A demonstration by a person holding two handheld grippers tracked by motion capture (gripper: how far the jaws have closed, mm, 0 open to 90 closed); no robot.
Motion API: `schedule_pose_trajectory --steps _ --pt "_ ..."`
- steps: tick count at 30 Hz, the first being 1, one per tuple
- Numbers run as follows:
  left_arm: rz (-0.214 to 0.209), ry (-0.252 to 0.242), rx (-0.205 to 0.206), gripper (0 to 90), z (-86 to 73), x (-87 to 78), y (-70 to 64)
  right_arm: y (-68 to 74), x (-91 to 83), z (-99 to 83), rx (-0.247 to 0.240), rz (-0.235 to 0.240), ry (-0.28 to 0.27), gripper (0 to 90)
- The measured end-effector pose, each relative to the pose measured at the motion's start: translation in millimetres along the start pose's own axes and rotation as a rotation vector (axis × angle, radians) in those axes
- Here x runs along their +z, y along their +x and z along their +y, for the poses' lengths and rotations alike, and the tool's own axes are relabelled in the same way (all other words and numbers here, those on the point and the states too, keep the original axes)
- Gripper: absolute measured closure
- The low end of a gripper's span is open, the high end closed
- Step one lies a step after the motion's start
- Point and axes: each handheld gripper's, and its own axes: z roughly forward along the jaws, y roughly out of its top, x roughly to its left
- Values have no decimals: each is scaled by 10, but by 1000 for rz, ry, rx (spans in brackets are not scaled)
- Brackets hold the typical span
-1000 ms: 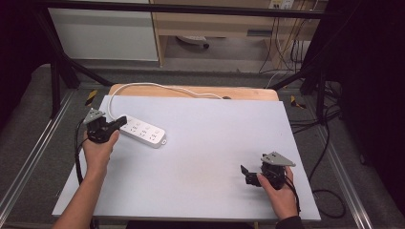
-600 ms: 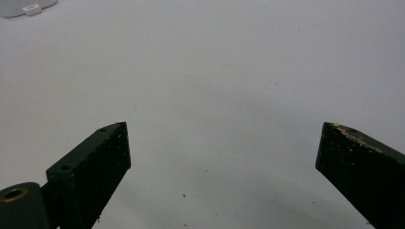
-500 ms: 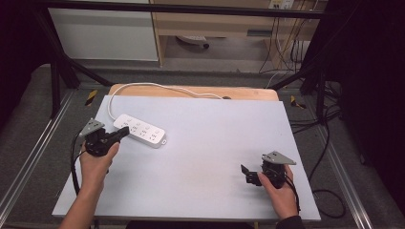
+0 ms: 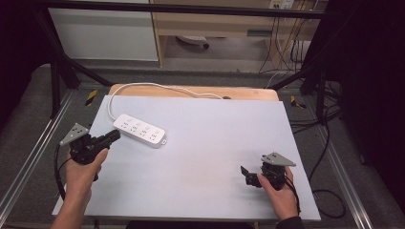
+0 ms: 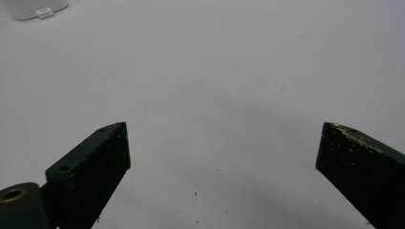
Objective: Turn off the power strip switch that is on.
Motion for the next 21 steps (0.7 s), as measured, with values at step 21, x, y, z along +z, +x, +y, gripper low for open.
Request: schedule_pose_trajectory --steps 21 --pt "27 -44 -24 483 41 -309 9 0 -24 16 0 1 -8 49"
